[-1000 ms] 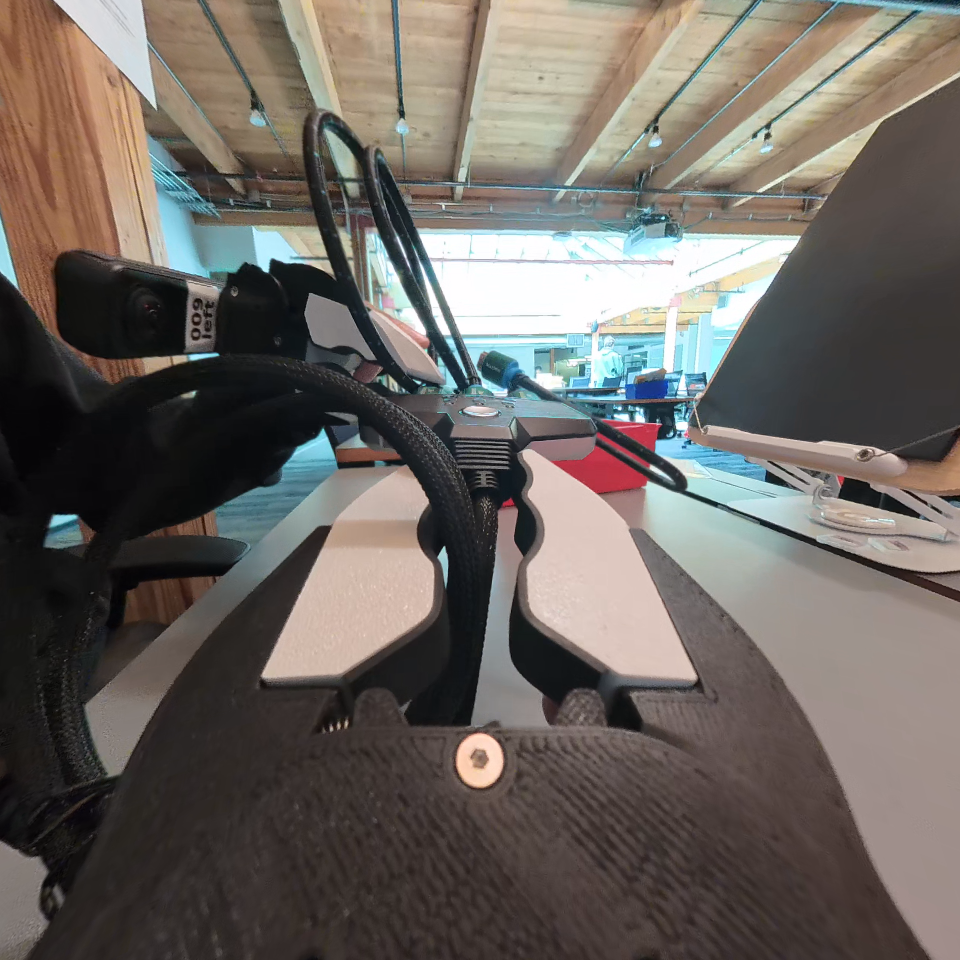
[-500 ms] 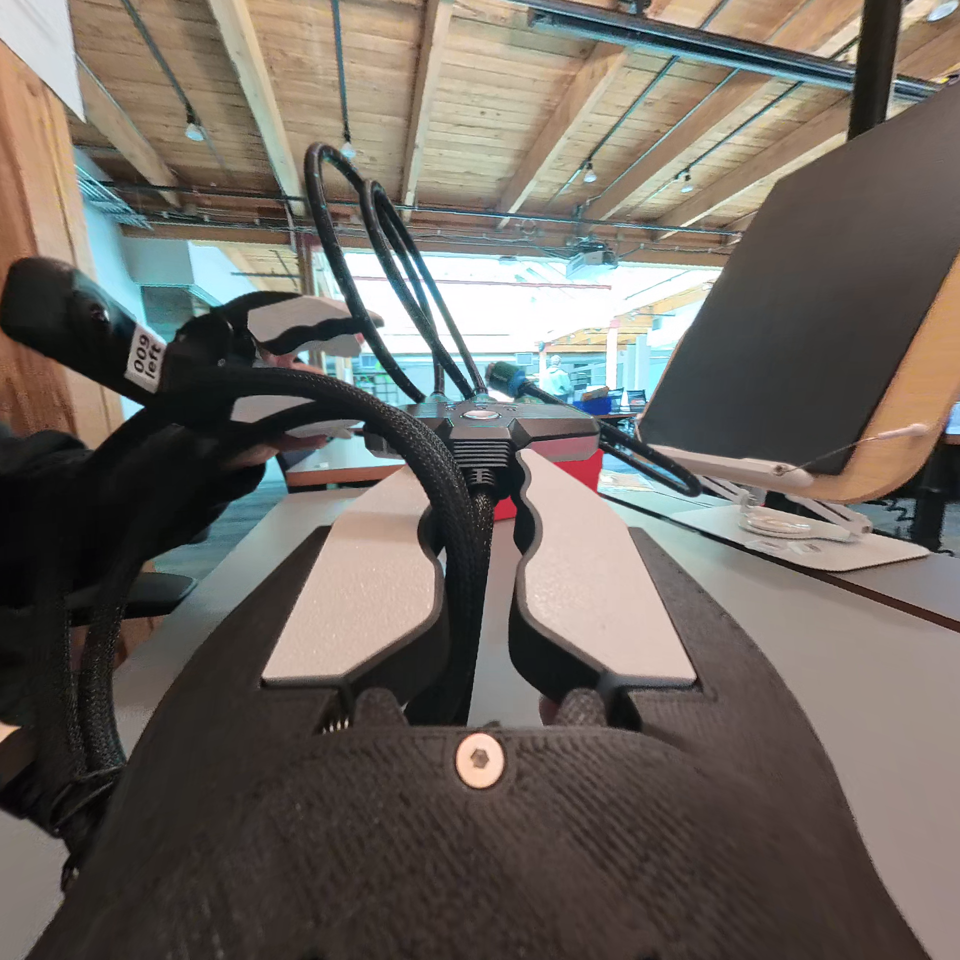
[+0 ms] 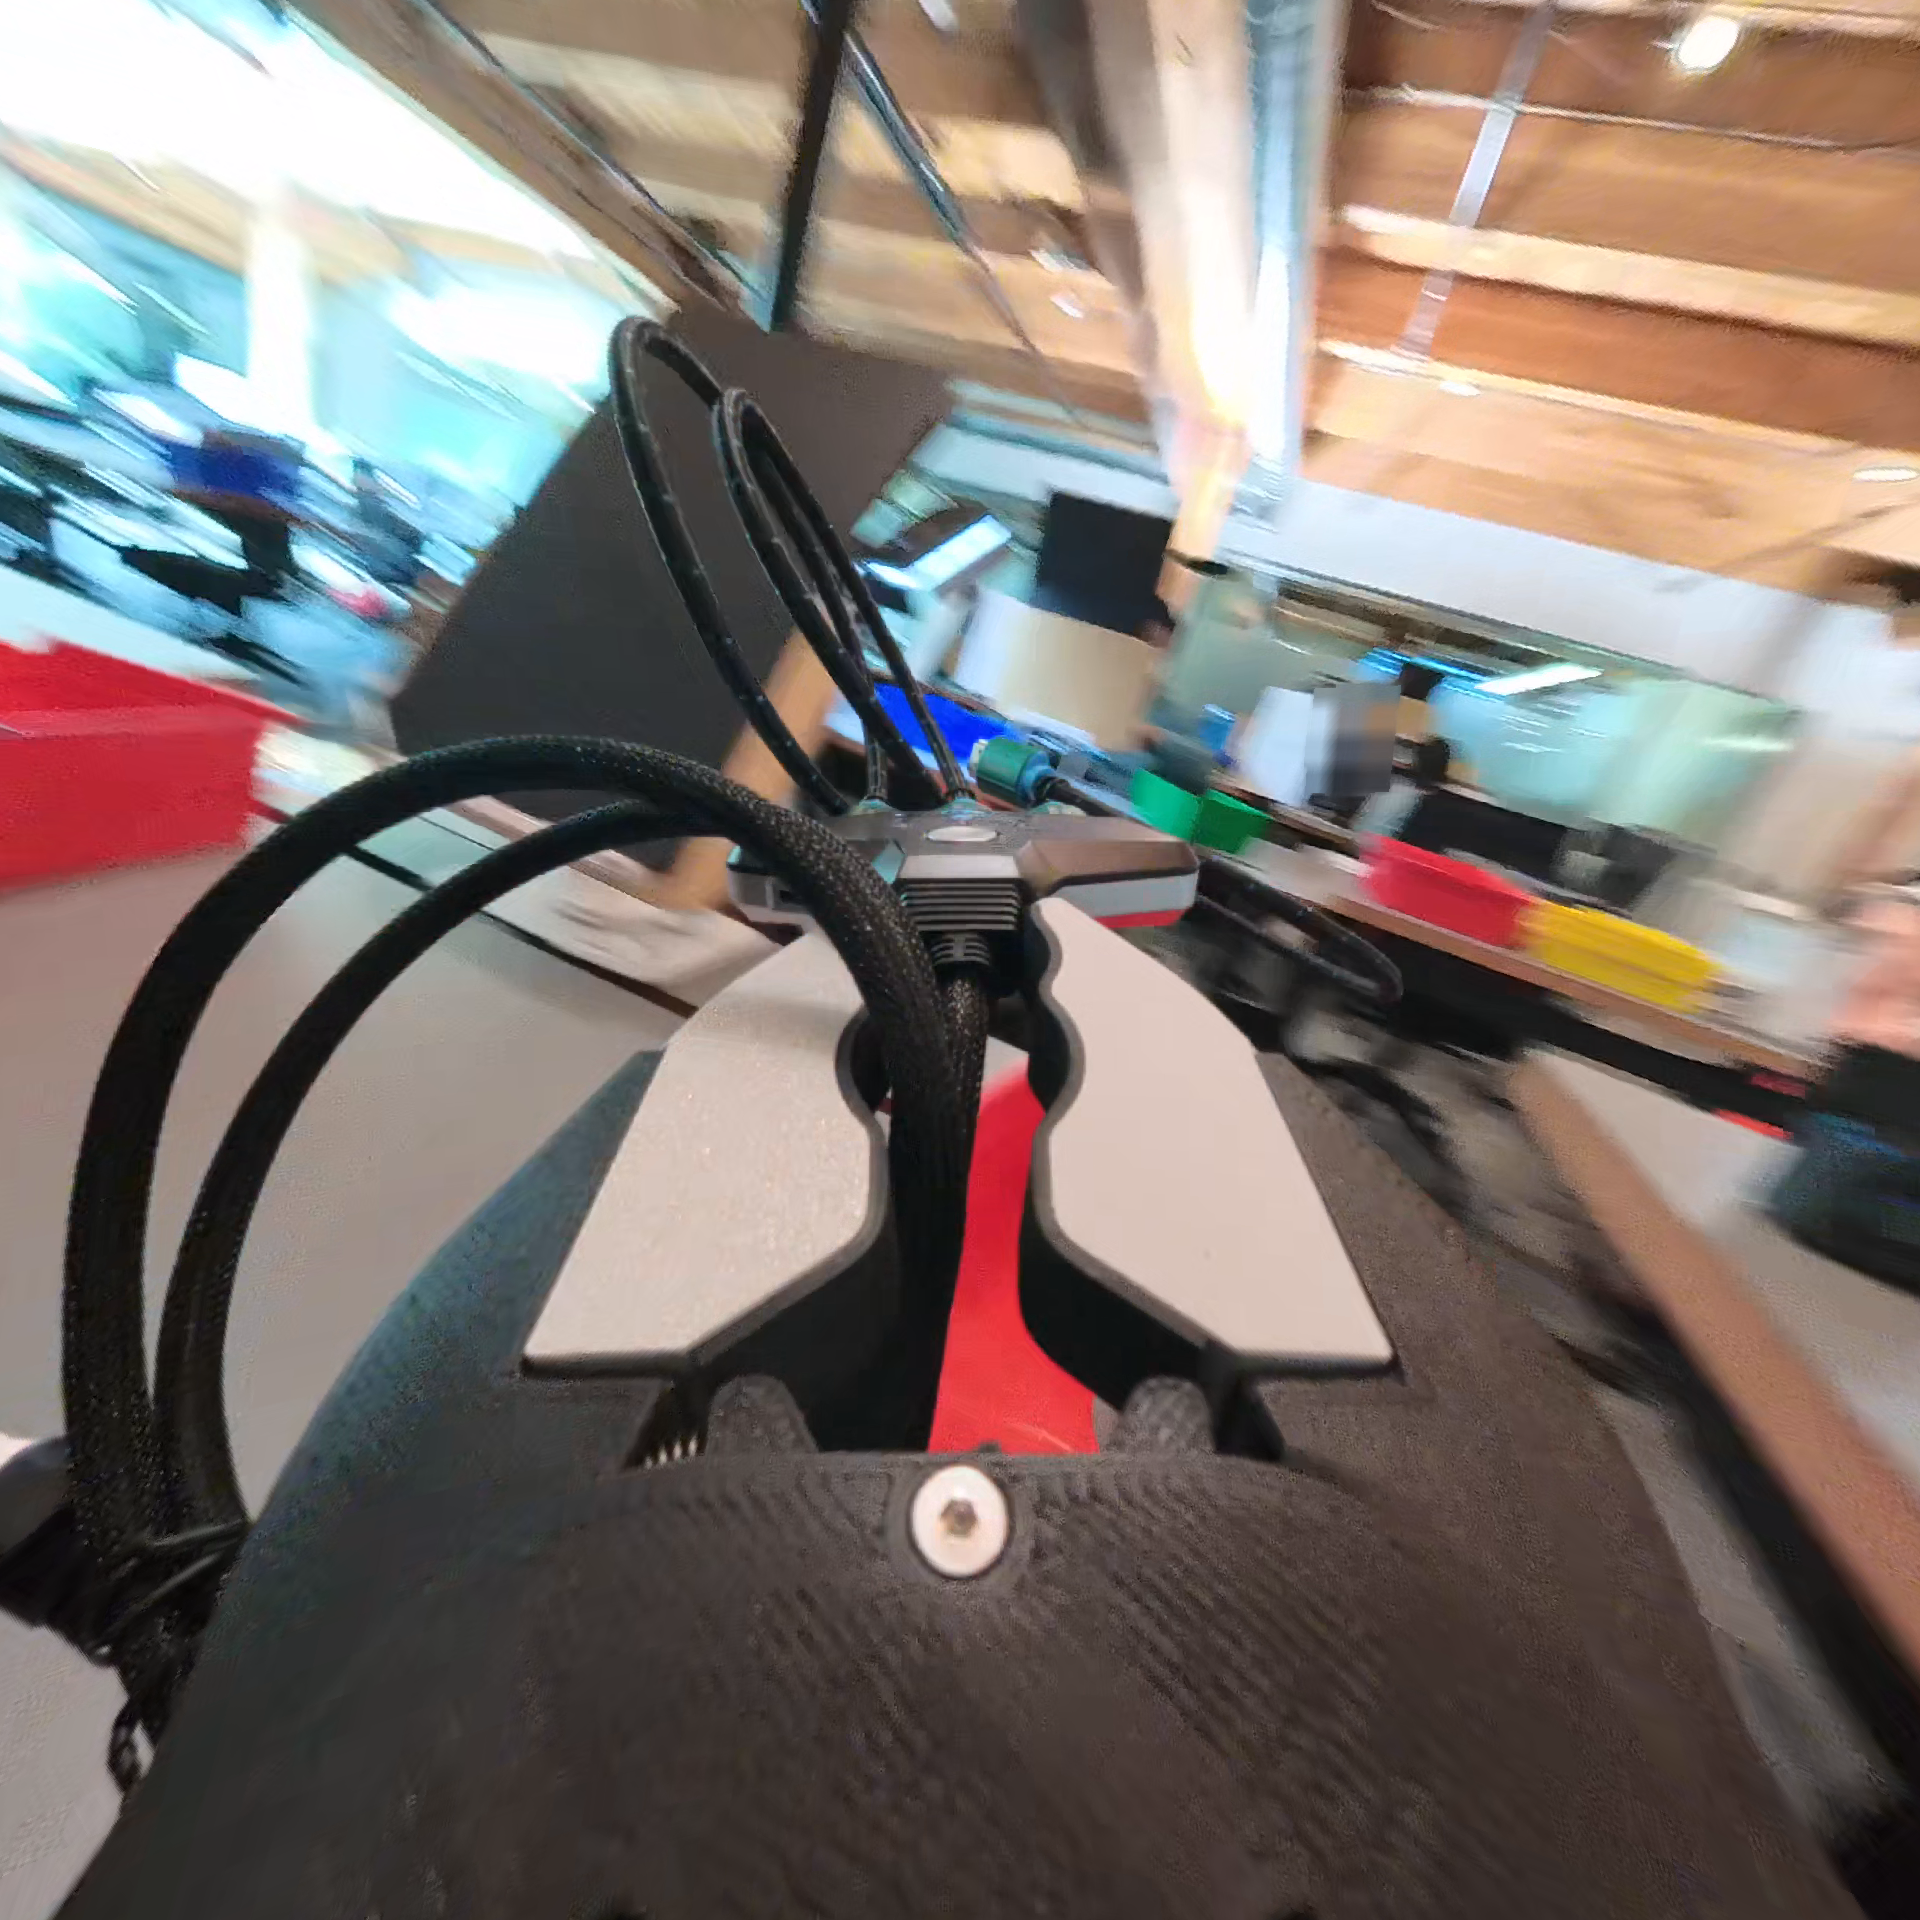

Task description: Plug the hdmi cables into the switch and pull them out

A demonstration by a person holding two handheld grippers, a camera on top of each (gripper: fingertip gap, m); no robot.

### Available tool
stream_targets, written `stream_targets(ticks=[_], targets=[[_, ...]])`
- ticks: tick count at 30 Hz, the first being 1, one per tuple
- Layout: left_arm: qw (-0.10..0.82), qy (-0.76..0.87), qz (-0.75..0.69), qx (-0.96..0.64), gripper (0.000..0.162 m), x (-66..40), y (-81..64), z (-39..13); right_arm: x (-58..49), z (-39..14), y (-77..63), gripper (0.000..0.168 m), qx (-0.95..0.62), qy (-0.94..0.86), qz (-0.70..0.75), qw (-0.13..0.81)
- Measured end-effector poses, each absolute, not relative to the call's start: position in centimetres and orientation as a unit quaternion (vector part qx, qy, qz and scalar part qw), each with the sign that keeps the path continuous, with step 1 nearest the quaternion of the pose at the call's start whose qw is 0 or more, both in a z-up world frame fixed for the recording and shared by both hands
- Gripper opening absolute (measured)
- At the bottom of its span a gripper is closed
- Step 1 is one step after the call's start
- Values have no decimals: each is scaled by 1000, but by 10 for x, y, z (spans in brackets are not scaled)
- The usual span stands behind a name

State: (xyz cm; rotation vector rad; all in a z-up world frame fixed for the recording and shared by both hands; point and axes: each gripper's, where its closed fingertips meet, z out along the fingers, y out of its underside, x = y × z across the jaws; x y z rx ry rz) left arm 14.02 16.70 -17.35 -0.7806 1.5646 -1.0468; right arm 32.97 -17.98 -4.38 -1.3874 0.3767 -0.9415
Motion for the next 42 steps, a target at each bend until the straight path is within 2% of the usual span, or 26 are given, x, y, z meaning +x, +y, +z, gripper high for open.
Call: stream_targets(ticks=[7,14,23,26,28,29,33,36,38,42], targets=[[527,649,-441,-328,52,139,171,-173,429,-64,-241,23,-631,205,-617,423],[538,668,-415,-304,50,136,167,-177,444,-138,-205,23,-698,141,-598,367],[525,679,-408,-311,49,141,165,-188,457,-167,-204,24,-786,140,-517,308],[520,681,-409,-314,49,142,165,-191,462,-188,-226,35,-821,218,-460,259],[516,687,-403,-316,49,142,166,-194,457,-198,-242,59,-847,233,-433,203],[514,689,-401,-317,49,142,166,-195,455,-196,-246,65,-847,226,-439,197],[510,692,-401,-316,49,143,164,-198,445,-160,-240,84,-810,211,-477,270],[504,694,-402,-321,49,144,163,-200,438,-125,-236,87,-756,232,-484,375],[500,695,-403,-325,49,144,163,-201,437,-115,-246,88,-736,250,-488,397],[494,688,-399,-351,49,143,178,-194,436,-147,-280,96,-809,221,-507,199]])
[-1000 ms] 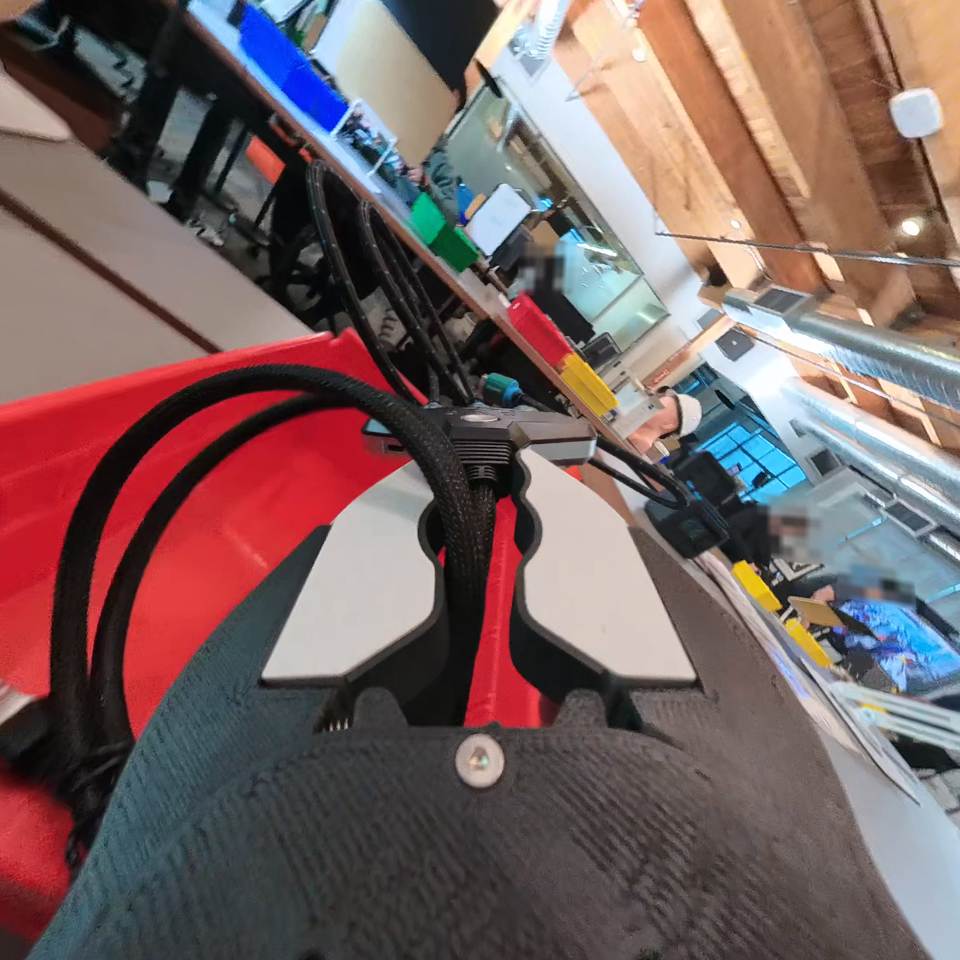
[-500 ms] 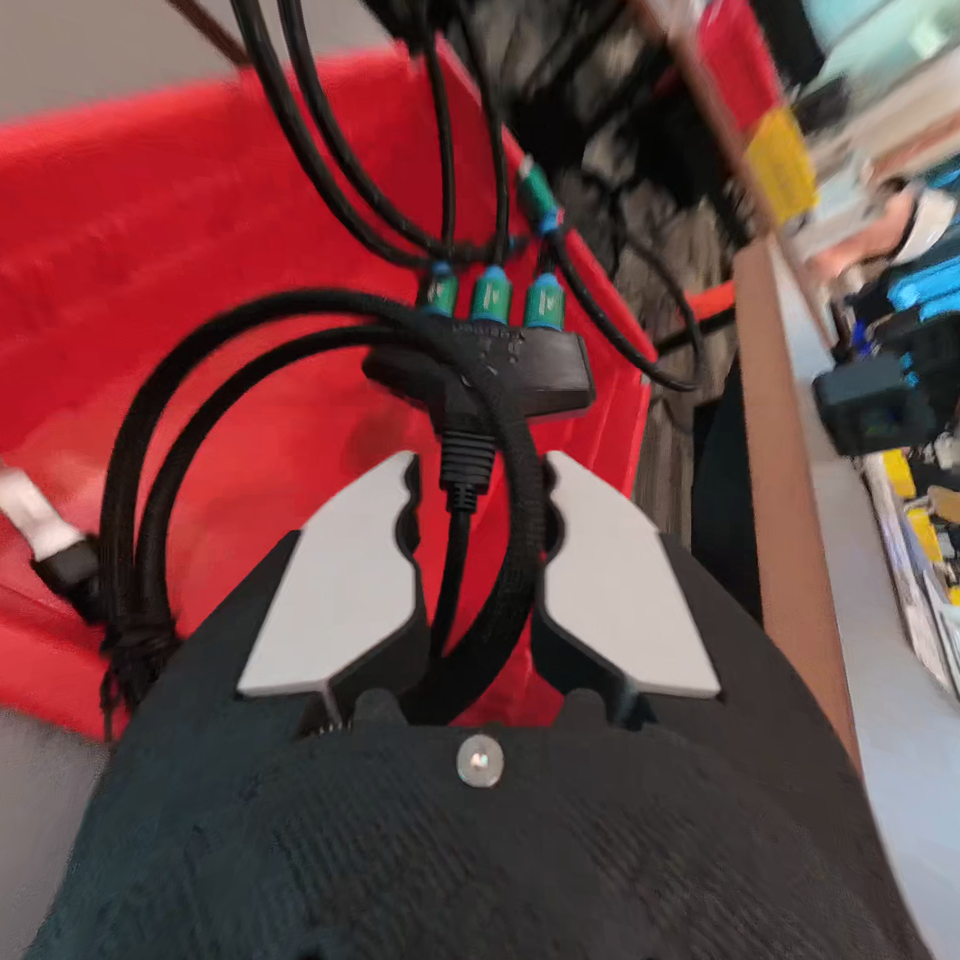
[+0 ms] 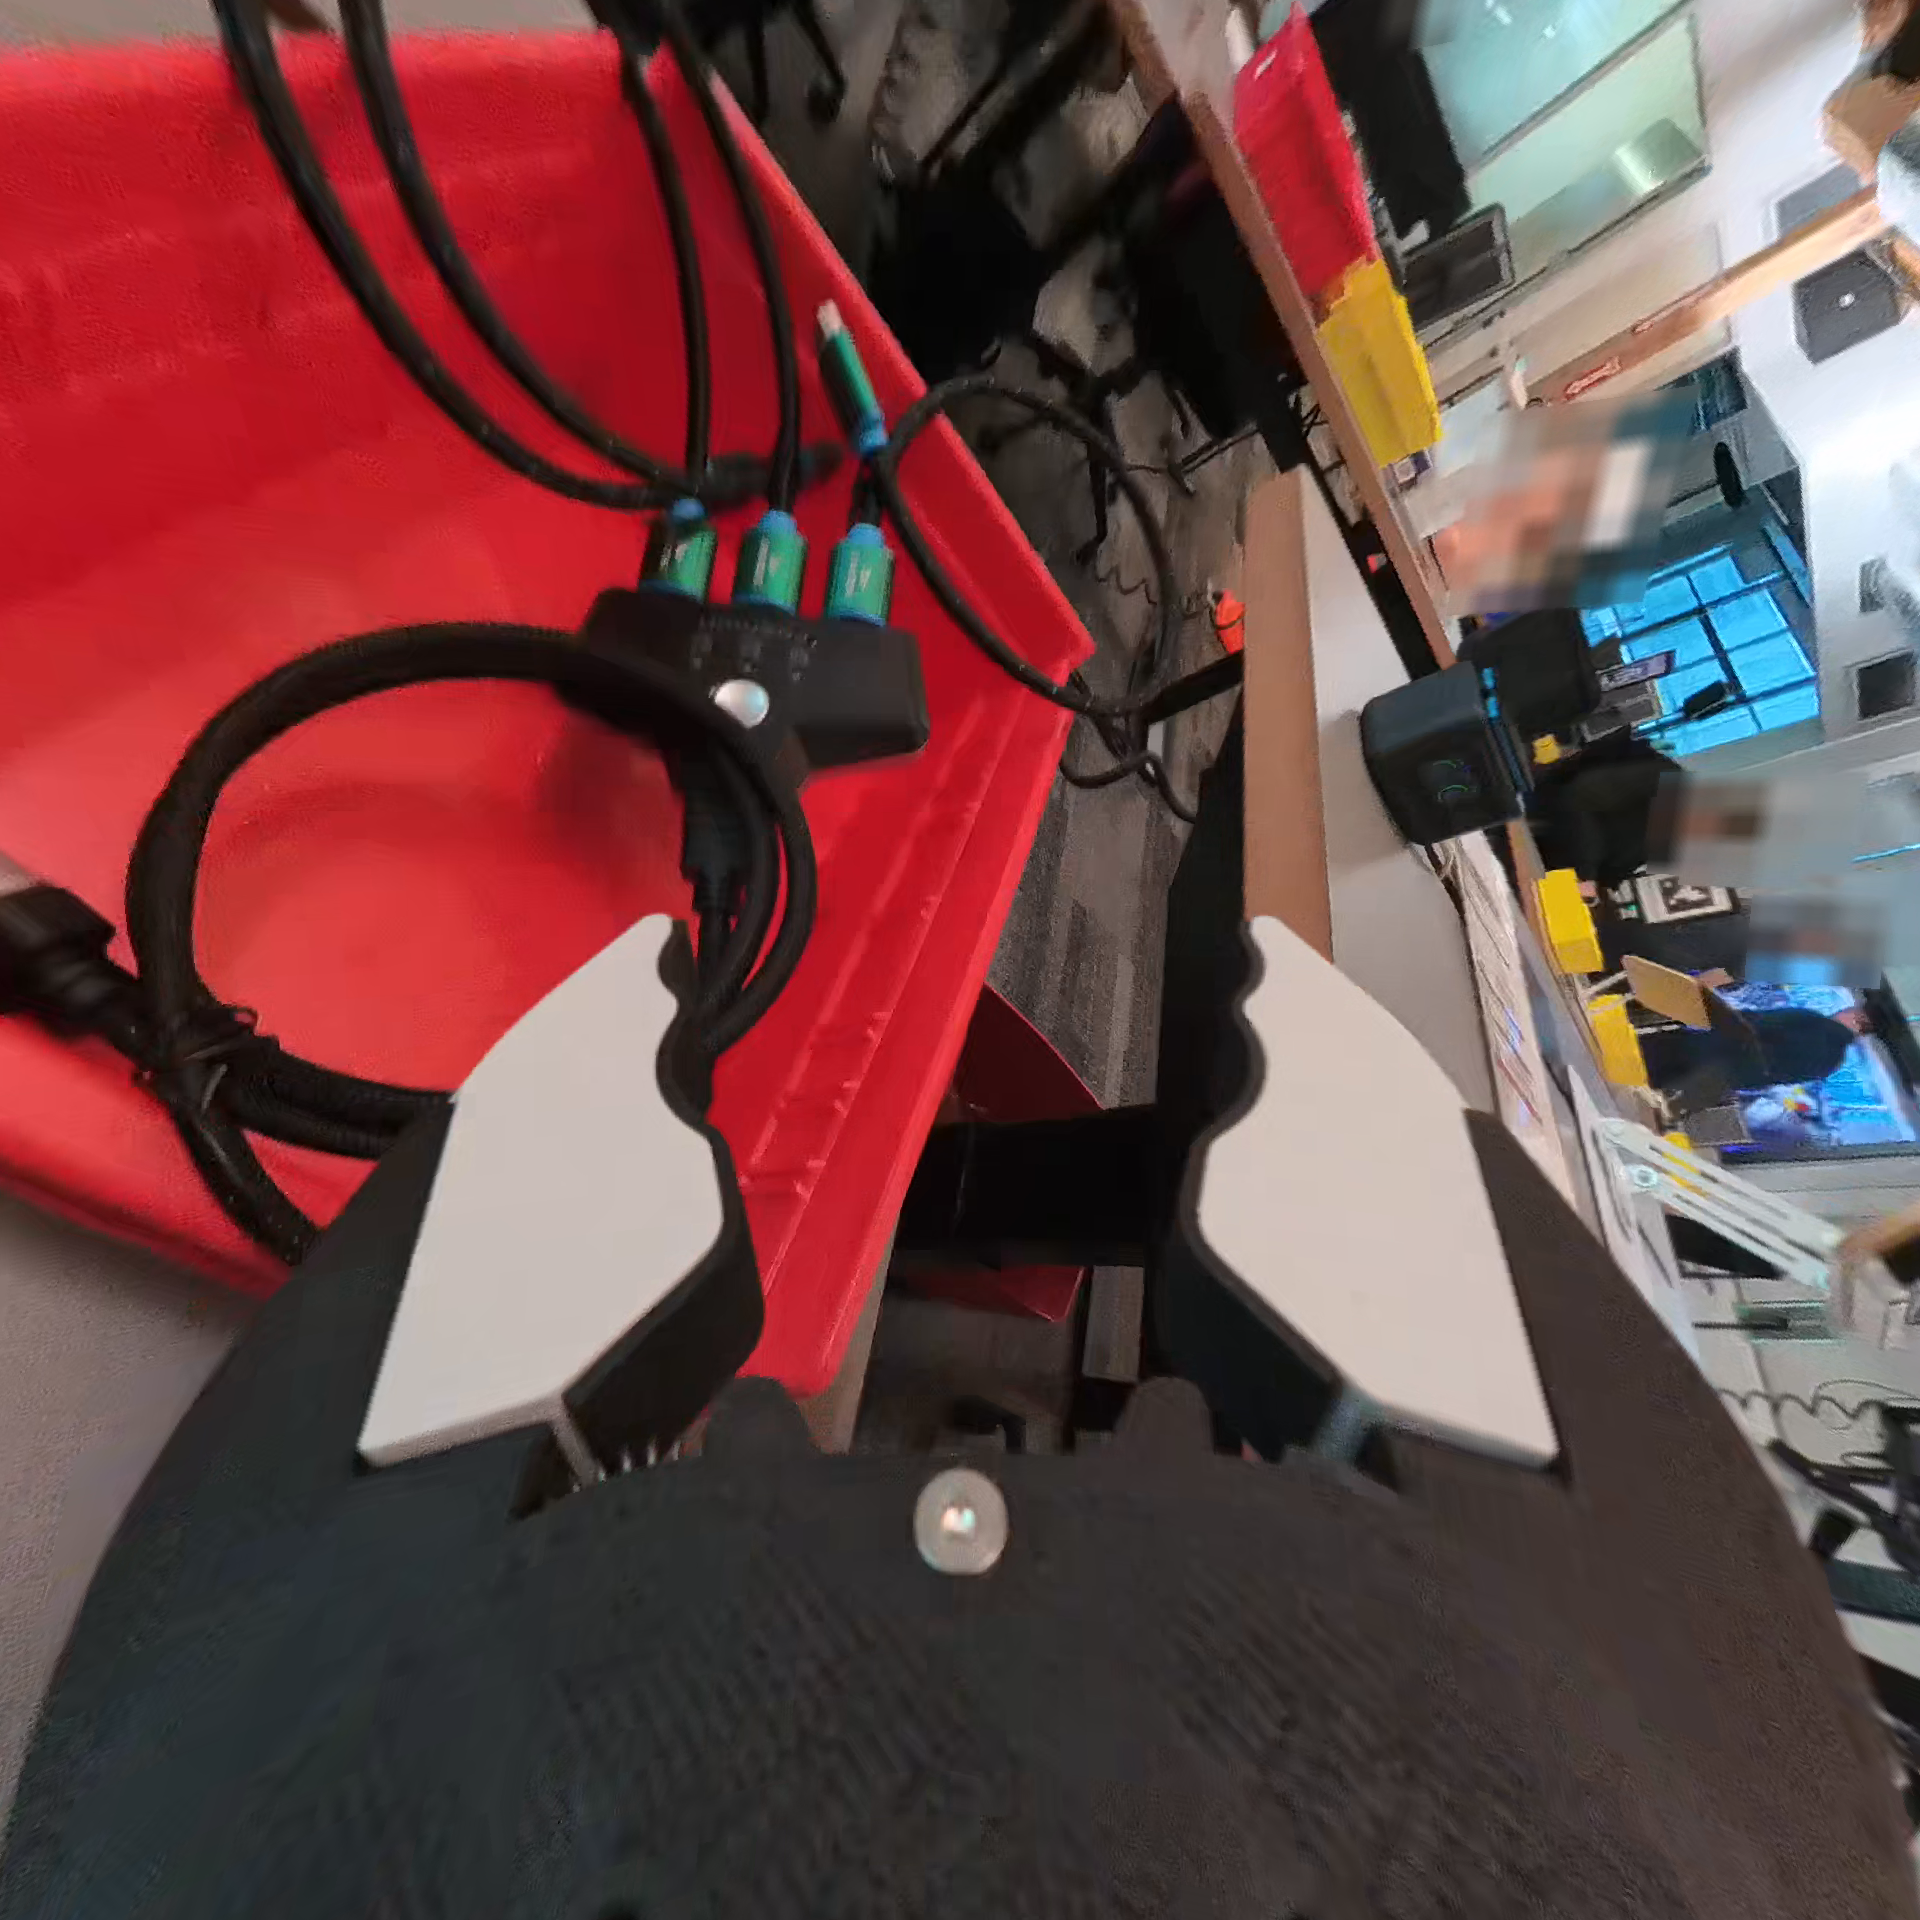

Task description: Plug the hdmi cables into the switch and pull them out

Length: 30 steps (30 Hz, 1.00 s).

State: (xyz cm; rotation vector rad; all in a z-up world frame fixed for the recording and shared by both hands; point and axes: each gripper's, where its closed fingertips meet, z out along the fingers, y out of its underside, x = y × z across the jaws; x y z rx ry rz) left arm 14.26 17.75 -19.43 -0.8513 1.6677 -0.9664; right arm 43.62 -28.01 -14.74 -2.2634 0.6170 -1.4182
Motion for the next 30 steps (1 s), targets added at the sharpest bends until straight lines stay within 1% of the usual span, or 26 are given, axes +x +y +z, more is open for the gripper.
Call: stream_targets(ticks=[1,2,3,4,7,9,12,14,16,19,22,26,30], targets=[[492,683,-396,-367,49,143,186,-191,434,-150,-277,93,-811,220,-499,213],[489,674,-399,-384,49,143,196,-187,429,-153,-269,91,-812,230,-473,252],[483,667,-407,-395,49,142,204,-181,423,-156,-265,97,-814,245,-447,279],[476,665,-414,-400,49,143,212,-176,420,-154,-266,99,-811,253,-445,284],[475,656,-392,-437,49,148,260,-154,404,-138,-267,100,-789,236,-491,284],[478,645,-382,-457,47,154,299,-132,387,-123,-253,104,-772,228,-484,345],[470,650,-328,-499,47,164,366,-115,358,-102,-226,100,-733,232,-448,456],[450,659,-288,-529,48,169,406,-111,338,-100,-204,97,-728,213,-415,503],[439,663,-259,-548,48,175,439,-108,319,-106,-177,92,-737,185,-376,530],[407,672,-221,-578,48,184,479,-111,299,-106,-139,82,-733,159,-333,572],[355,677,-218,-608,47,196,500,-122,278,-109,-96,78,-736,130,-271,607],[289,721,-172,-605,48,222,520,-141,265,-130,-45,78,-759,86,-232,603],[181,797,-59,-573,48,239,542,-184,259,-151,-1,77,-774,54,-181,604]])
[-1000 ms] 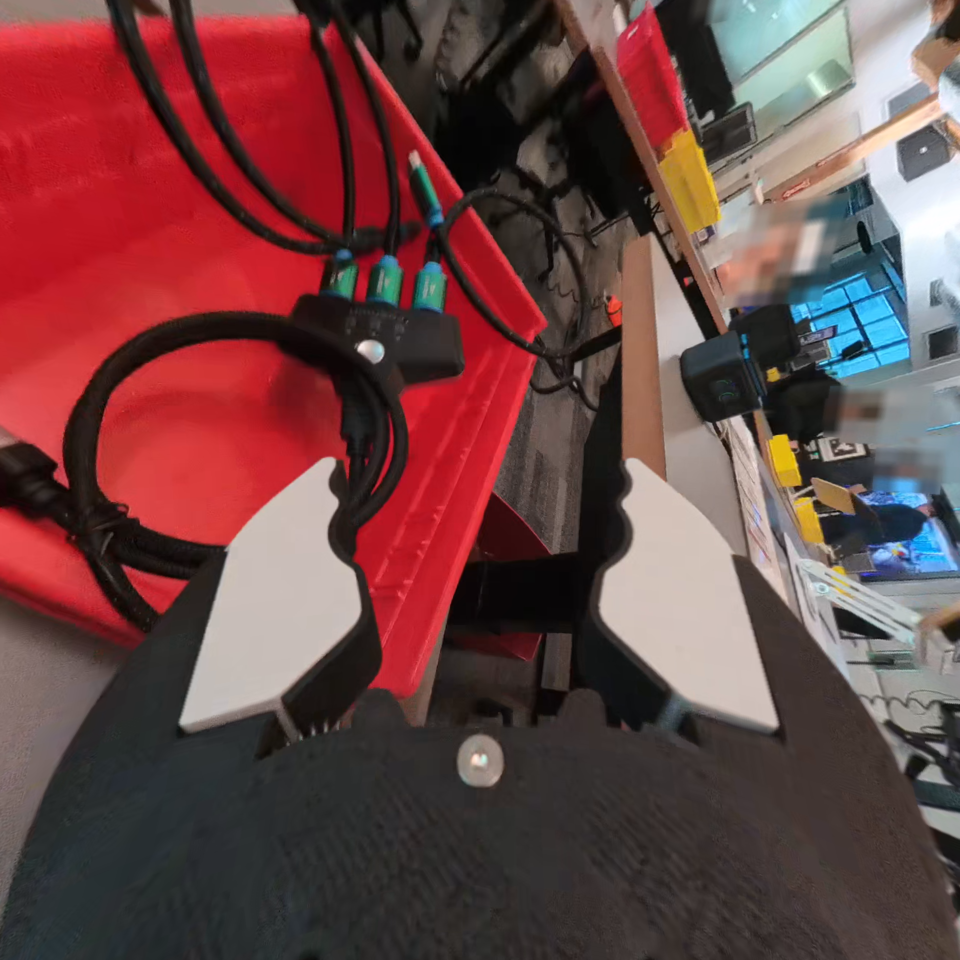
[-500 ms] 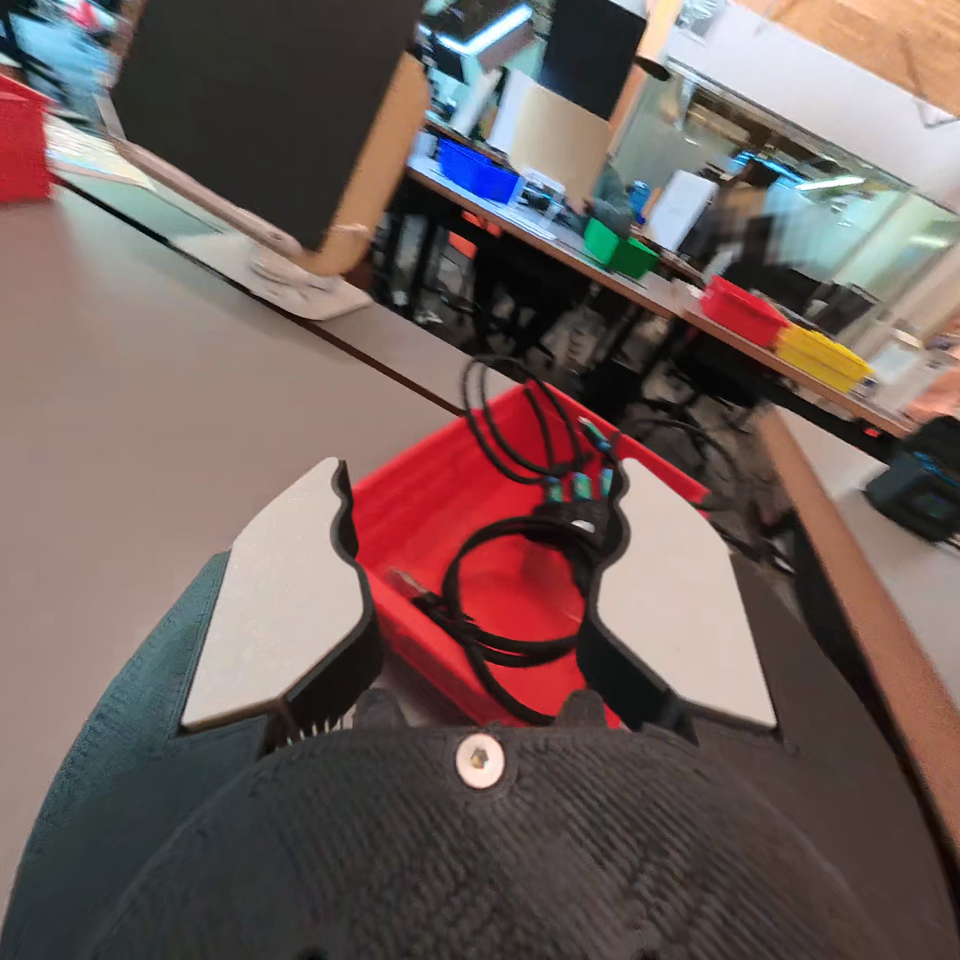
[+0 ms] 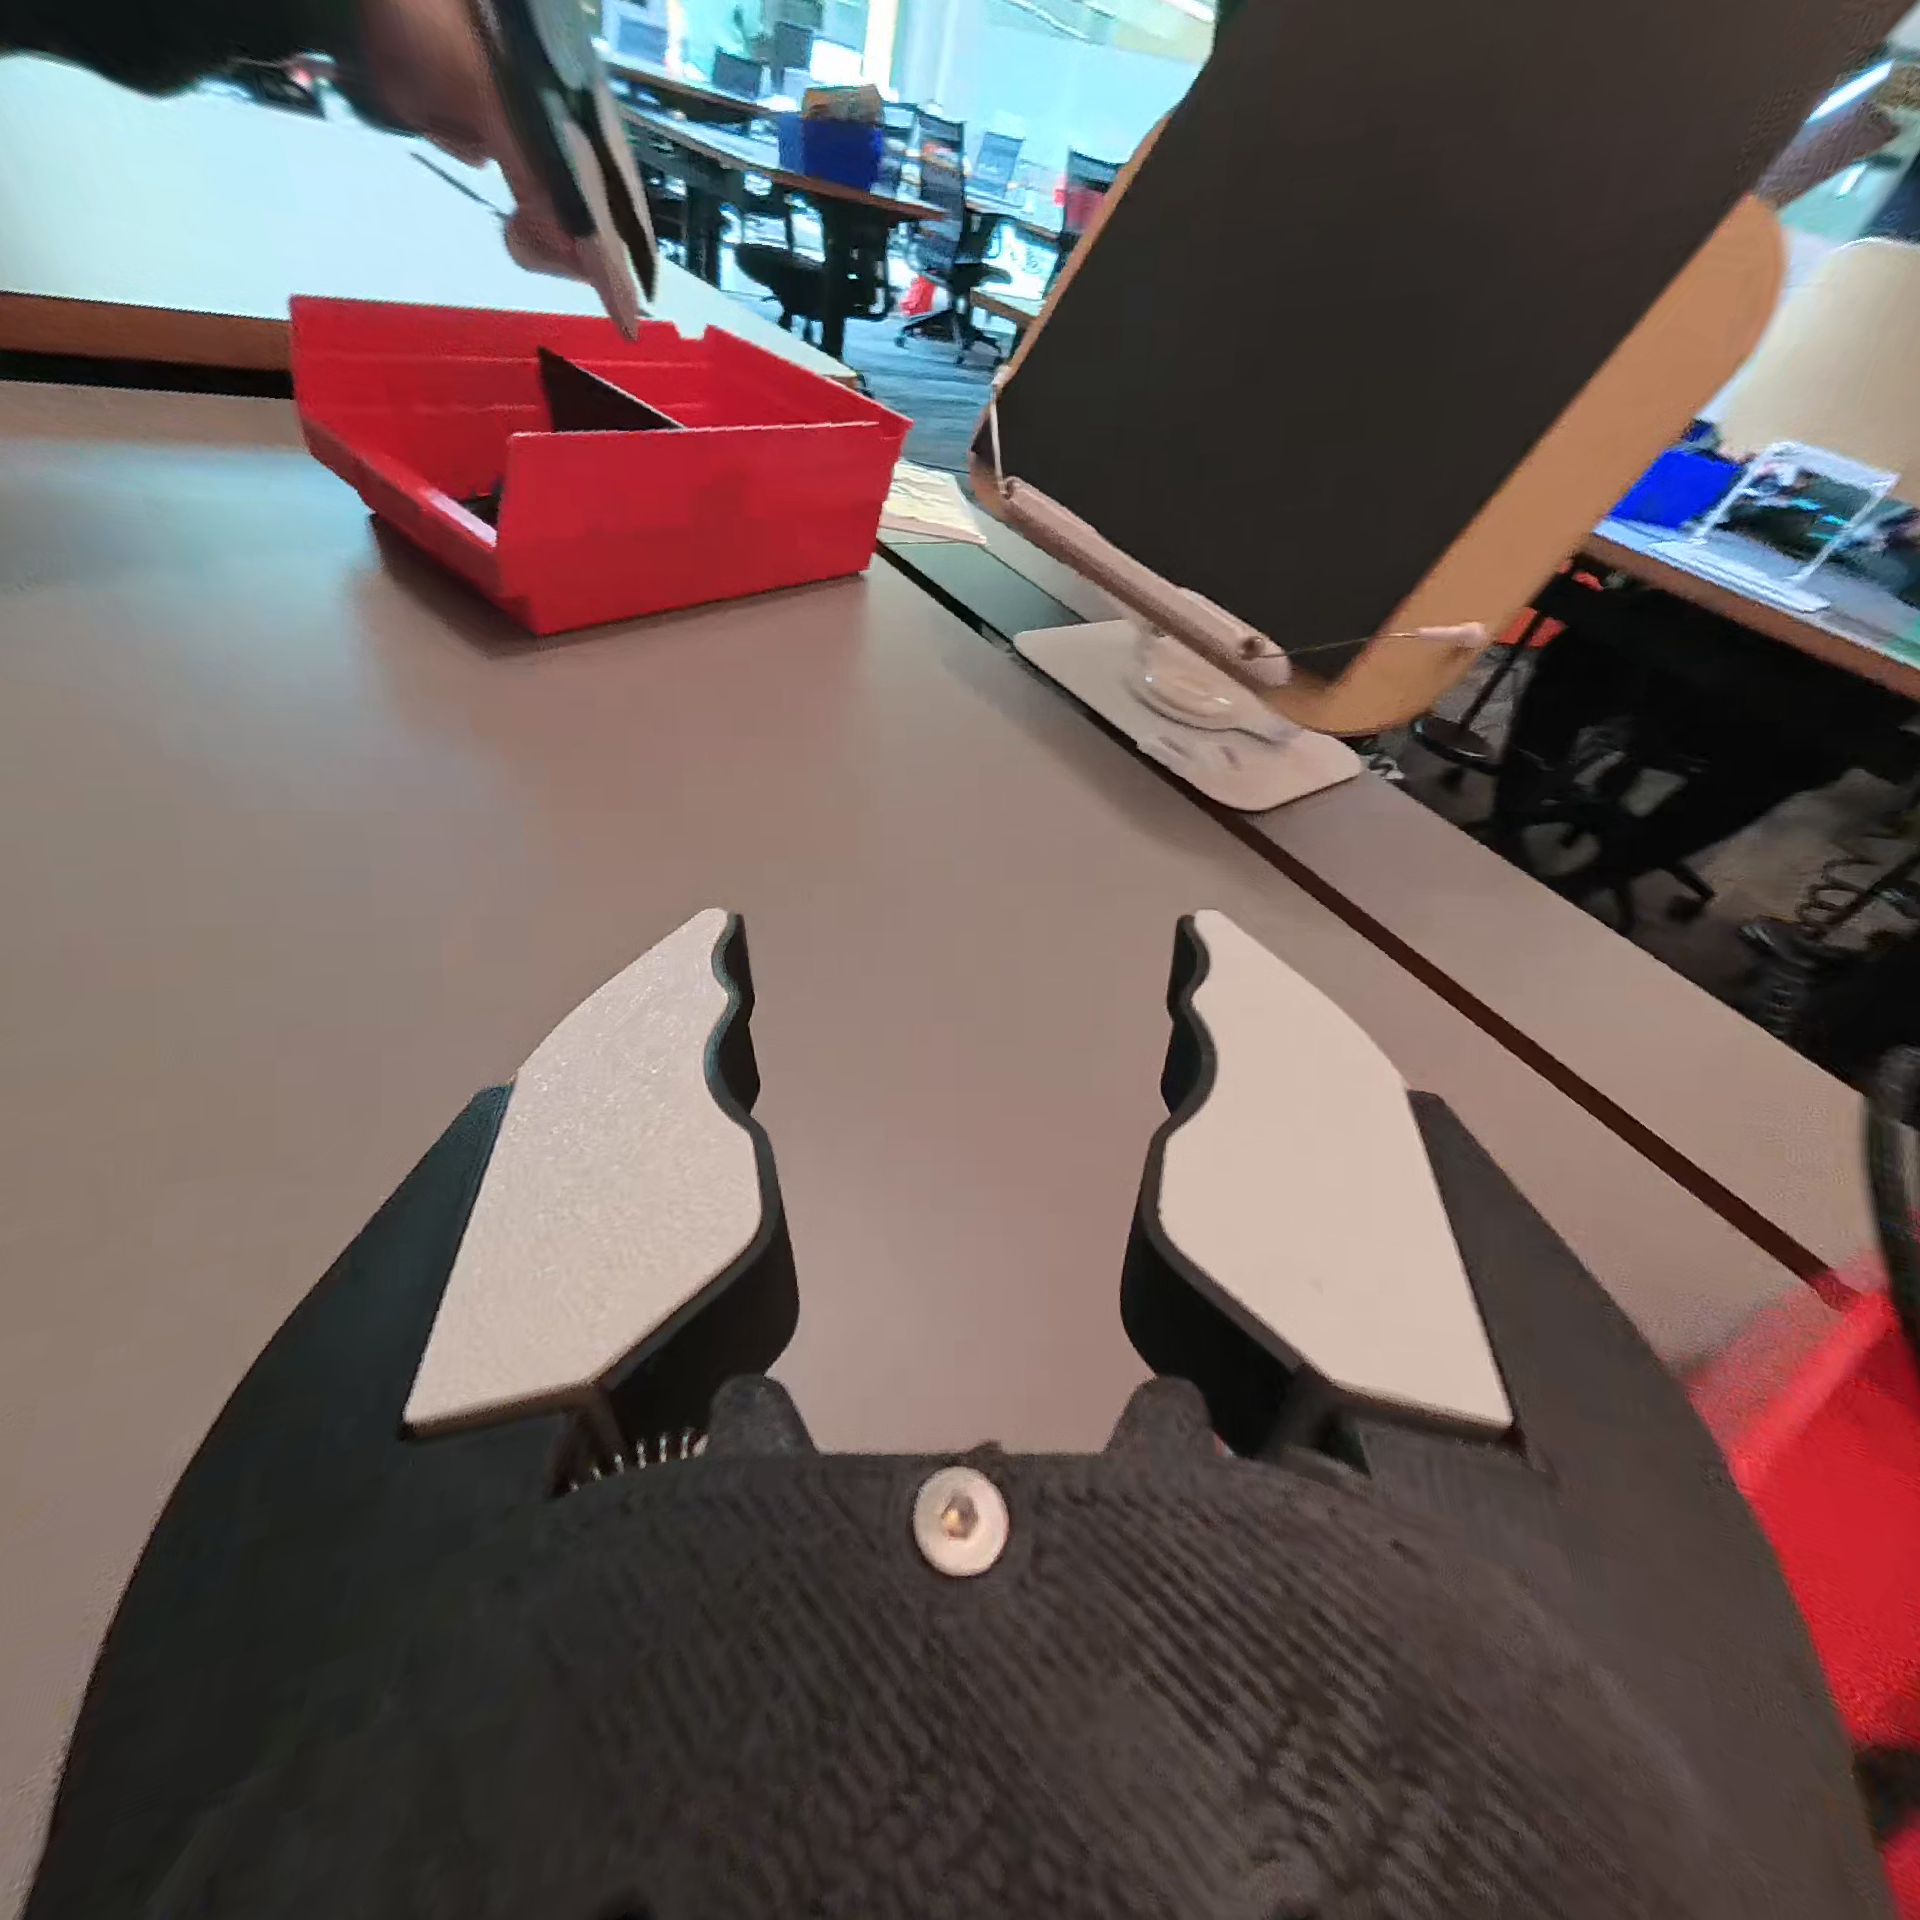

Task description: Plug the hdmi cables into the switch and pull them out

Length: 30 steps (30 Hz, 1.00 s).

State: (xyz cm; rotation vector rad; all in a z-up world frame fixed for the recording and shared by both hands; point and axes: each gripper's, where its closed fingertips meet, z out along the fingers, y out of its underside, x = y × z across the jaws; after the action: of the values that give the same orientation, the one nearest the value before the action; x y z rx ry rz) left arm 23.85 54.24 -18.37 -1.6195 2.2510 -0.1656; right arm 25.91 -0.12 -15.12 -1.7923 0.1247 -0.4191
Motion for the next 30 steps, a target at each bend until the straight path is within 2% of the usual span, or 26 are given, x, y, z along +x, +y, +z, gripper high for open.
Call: stream_targets(ticks=[8,13,14,15,17,19,23,26,30], targets=[[99,819,89,-558,41,279,598,-259,274,-179,32,75,-762,20,-147,630],[70,826,141,-541,35,288,622,-286,280,-192,29,74,-760,12,-134,635],[84,829,149,-533,26,293,627,-287,279,-192,28,74,-757,7,-130,640],[97,830,153,-527,24,298,631,-287,277,-192,29,74,-753,1,-124,646],[90,826,135,-539,26,303,627,-291,276,-192,29,73,-743,-2,-117,659],[55,823,105,-555,18,299,614,-299,274,-195,29,73,-743,-4,-106,661],[63,827,105,-549,18,299,613,-299,275,-208,27,72,-760,-9,-116,639],[73,831,100,-542,7,298,610,-301,270,-211,27,72,-764,-19,-124,633],[89,831,101,-539,6,296,607,-300,272,-207,26,71,-753,-14,-143,642]])
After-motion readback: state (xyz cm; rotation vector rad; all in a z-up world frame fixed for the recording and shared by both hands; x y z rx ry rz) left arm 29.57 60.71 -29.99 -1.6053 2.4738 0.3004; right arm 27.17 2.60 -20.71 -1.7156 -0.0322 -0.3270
